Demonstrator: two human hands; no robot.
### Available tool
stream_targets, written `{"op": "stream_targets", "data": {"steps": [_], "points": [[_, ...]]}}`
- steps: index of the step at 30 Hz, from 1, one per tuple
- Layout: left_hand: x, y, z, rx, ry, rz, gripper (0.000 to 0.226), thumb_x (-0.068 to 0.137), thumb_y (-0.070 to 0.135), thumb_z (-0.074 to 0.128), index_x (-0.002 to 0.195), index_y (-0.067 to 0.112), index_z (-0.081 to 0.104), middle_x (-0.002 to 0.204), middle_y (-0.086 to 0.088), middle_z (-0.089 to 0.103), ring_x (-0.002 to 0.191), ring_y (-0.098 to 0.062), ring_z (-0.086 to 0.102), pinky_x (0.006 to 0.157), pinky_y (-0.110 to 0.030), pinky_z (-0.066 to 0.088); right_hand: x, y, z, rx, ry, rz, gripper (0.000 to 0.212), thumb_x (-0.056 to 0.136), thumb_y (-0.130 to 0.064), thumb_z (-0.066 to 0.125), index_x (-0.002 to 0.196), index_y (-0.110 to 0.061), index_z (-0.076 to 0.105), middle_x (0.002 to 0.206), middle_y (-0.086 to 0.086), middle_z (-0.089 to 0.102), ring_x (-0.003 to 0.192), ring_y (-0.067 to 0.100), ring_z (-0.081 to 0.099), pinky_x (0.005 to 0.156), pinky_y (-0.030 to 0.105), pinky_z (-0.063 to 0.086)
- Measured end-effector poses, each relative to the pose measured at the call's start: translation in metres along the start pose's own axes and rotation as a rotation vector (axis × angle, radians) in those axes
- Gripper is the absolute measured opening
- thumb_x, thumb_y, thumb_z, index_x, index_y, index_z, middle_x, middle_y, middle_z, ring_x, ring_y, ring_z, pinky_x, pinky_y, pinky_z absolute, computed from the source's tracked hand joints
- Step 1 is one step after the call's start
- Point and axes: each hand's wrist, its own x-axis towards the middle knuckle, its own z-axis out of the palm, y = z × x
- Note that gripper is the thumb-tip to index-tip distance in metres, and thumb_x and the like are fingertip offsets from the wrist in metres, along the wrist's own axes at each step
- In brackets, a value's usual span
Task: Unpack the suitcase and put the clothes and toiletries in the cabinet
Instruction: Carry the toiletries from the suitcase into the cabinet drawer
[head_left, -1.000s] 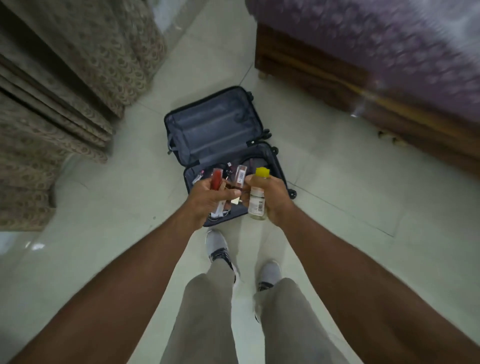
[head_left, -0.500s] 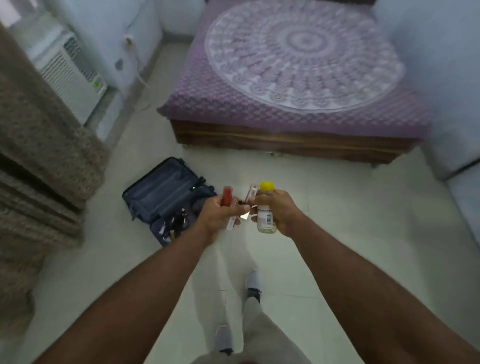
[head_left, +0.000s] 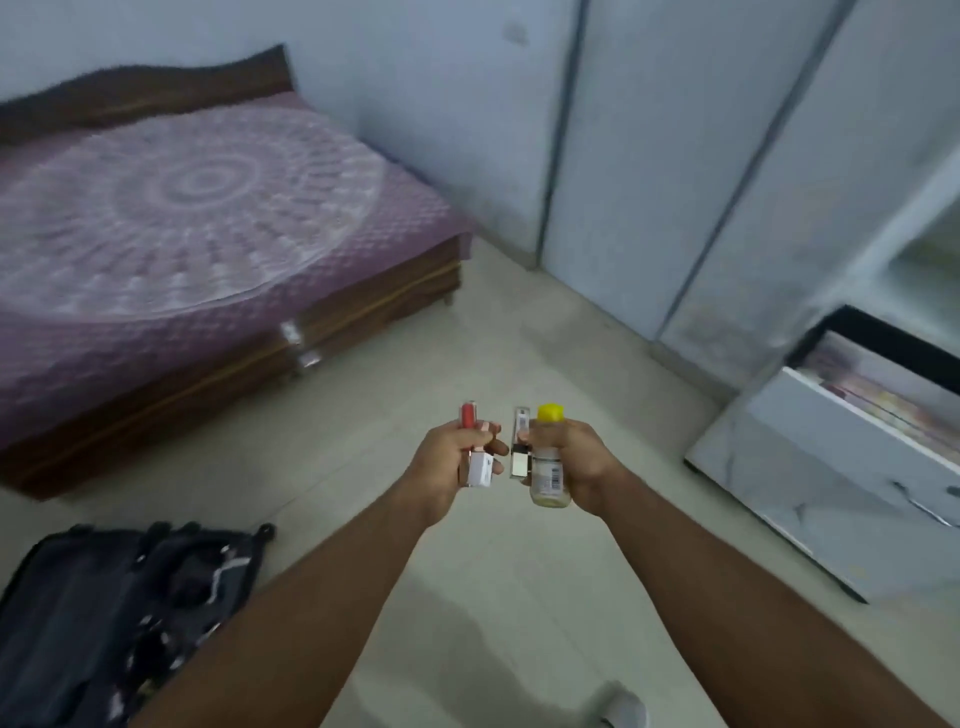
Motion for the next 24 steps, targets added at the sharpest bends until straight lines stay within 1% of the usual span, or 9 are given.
{"op": "stream_targets", "data": {"steps": [3, 7, 9, 11, 13, 15, 19, 21, 24], "points": [[0.042, -0.017, 0.117, 0.073, -0.097, -0.037, 0.021, 0.099, 0.011, 0.058, 0.117, 0.005, 0.067, 0.093, -0.015, 0.073, 0.070, -0.028, 0.069, 0.066, -0.032, 0.053, -0.019, -0.020, -0.116, 0.043, 0.086, -0.030, 0.019, 0.084, -0.002, 0.075, 0.102, 0.002, 0.072, 0.090, 0.022, 0.070, 0.072, 0.034, 0.068, 0.070, 0.044, 0.059], [0.088, -0.044, 0.259, 0.131, -0.215, -0.077, 0.020, 0.101, 0.011, 0.058, 0.117, 0.006, 0.068, 0.097, -0.014, 0.071, 0.073, -0.025, 0.067, 0.062, -0.029, 0.052, -0.041, -0.044, -0.254, 0.081, 0.181, -0.069, 0.037, 0.081, 0.001, 0.079, 0.116, 0.006, 0.070, 0.095, 0.018, 0.069, 0.084, 0.033, 0.068, 0.073, 0.044, 0.061], [0.105, -0.052, 0.319, 0.179, -0.264, -0.104, 0.017, 0.100, 0.007, 0.056, 0.111, 0.009, 0.069, 0.093, -0.011, 0.071, 0.072, -0.023, 0.067, 0.061, -0.028, 0.052, -0.050, -0.054, -0.310, 0.092, 0.240, -0.076, 0.040, 0.076, -0.001, 0.082, 0.113, 0.006, 0.071, 0.094, 0.018, 0.069, 0.086, 0.034, 0.068, 0.075, 0.047, 0.060], [0.120, -0.058, 0.372, 0.203, -0.297, -0.129, 0.020, 0.099, 0.004, 0.053, 0.108, 0.012, 0.069, 0.089, -0.007, 0.072, 0.070, -0.020, 0.068, 0.063, -0.029, 0.052, -0.057, -0.065, -0.355, 0.112, 0.310, -0.072, 0.035, 0.073, -0.001, 0.084, 0.106, 0.004, 0.073, 0.092, 0.020, 0.071, 0.082, 0.035, 0.068, 0.074, 0.047, 0.058], [0.138, -0.060, 0.418, 0.184, -0.332, -0.151, 0.024, 0.098, 0.003, 0.051, 0.112, 0.012, 0.069, 0.093, -0.008, 0.071, 0.072, -0.020, 0.069, 0.065, -0.030, 0.052, -0.060, -0.077, -0.394, 0.153, 0.375, -0.073, 0.029, 0.075, 0.003, 0.082, 0.103, 0.004, 0.075, 0.090, 0.021, 0.072, 0.078, 0.035, 0.068, 0.074, 0.047, 0.057], [0.158, -0.060, 0.456, 0.161, -0.366, -0.192, 0.026, 0.099, 0.006, 0.052, 0.117, 0.012, 0.070, 0.100, -0.010, 0.072, 0.078, -0.024, 0.071, 0.068, -0.033, 0.055, -0.060, -0.090, -0.427, 0.193, 0.430, -0.087, 0.031, 0.074, 0.007, 0.081, 0.105, 0.007, 0.074, 0.091, 0.024, 0.073, 0.077, 0.035, 0.070, 0.075, 0.048, 0.058], [0.209, -0.059, 0.520, 0.135, -0.433, -0.287, 0.029, 0.102, 0.015, 0.053, 0.127, 0.012, 0.068, 0.115, -0.016, 0.074, 0.094, -0.035, 0.074, 0.071, -0.048, 0.061, -0.046, -0.113, -0.490, 0.258, 0.544, -0.108, 0.037, 0.073, 0.012, 0.081, 0.108, 0.011, 0.072, 0.096, 0.026, 0.077, 0.075, 0.035, 0.075, 0.067, 0.043, 0.063], [0.241, -0.058, 0.548, 0.147, -0.479, -0.311, 0.030, 0.104, 0.021, 0.053, 0.128, 0.014, 0.070, 0.118, -0.017, 0.074, 0.101, -0.037, 0.073, 0.078, -0.055, 0.061, -0.033, -0.123, -0.520, 0.287, 0.595, -0.122, 0.037, 0.071, 0.011, 0.083, 0.107, 0.009, 0.073, 0.096, 0.024, 0.078, 0.078, 0.035, 0.077, 0.068, 0.041, 0.064], [0.285, -0.055, 0.591, 0.178, -0.516, -0.355, 0.035, 0.105, 0.032, 0.054, 0.127, 0.012, 0.071, 0.117, -0.018, 0.075, 0.104, -0.039, 0.072, 0.089, -0.064, 0.058, -0.008, -0.138, -0.565, 0.308, 0.704, -0.139, 0.045, 0.067, 0.007, 0.090, 0.108, 0.005, 0.072, 0.098, 0.020, 0.078, 0.084, 0.034, 0.079, 0.075, 0.045, 0.064]]}}
